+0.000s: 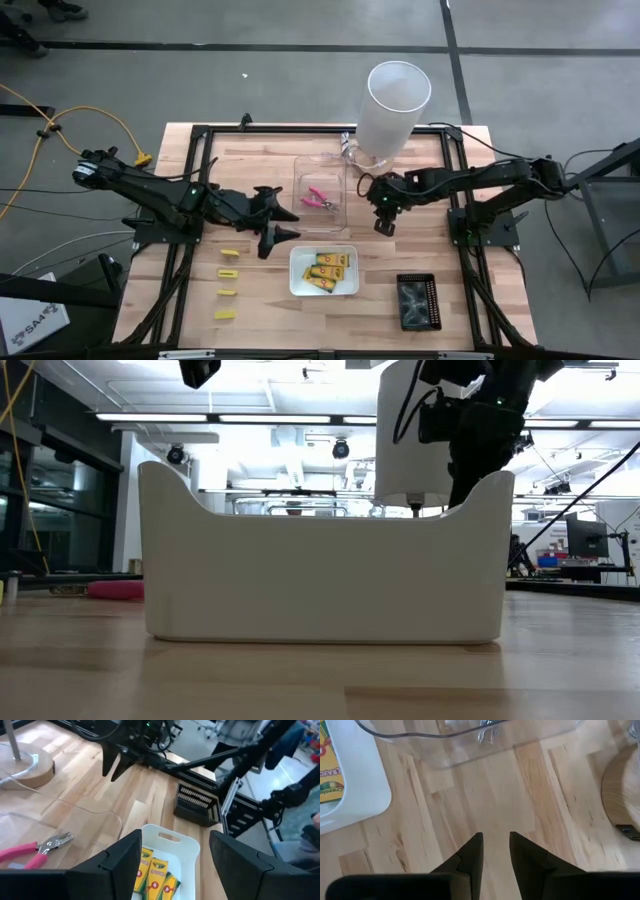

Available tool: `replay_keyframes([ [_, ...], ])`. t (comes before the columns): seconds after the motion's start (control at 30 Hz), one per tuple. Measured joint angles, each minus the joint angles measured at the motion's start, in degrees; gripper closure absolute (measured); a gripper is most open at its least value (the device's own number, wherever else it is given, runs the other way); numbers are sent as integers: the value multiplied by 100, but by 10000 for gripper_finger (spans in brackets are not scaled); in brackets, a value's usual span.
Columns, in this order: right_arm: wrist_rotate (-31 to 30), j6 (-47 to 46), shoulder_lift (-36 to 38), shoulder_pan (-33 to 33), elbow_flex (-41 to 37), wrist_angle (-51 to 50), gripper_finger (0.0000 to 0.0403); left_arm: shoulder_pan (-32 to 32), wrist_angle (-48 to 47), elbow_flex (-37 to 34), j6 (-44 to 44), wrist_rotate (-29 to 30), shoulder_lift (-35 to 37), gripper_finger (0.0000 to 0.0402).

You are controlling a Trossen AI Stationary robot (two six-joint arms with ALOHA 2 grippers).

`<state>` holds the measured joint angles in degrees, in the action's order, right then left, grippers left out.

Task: Pick & Place School Supplies
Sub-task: Put the pink hole puncher into the transparent bin

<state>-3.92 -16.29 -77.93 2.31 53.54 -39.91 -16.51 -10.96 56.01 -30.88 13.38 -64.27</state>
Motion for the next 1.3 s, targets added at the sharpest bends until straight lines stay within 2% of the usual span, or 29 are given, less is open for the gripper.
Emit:
replay_keyframes([
  [0.53,-11,2,0,0,0,-14,316,-18,31,0,-39,-40,-8,175],
  [0.63,-8,2,0,0,0,-14,316,43,-67,0,-90,-290,-31,175],
  [0.73,-2,2,0,0,0,-16,316,238,-808,2,-495,-739,-22,175],
  [0.87,0,2,0,0,0,-16,316,527,-2477,0,-733,-562,-80,175],
  [0.97,0,1,0,0,0,-19,316,754,-3373,-4,-463,-506,-94,175],
  [1.17,2,-37,0,0,0,-17,316,1014,-3903,0,649,-412,-189,175],
  [1.3,4,-48,0,-4,0,-16,316,1100,-3947,0,1311,-230,-607,175],
])
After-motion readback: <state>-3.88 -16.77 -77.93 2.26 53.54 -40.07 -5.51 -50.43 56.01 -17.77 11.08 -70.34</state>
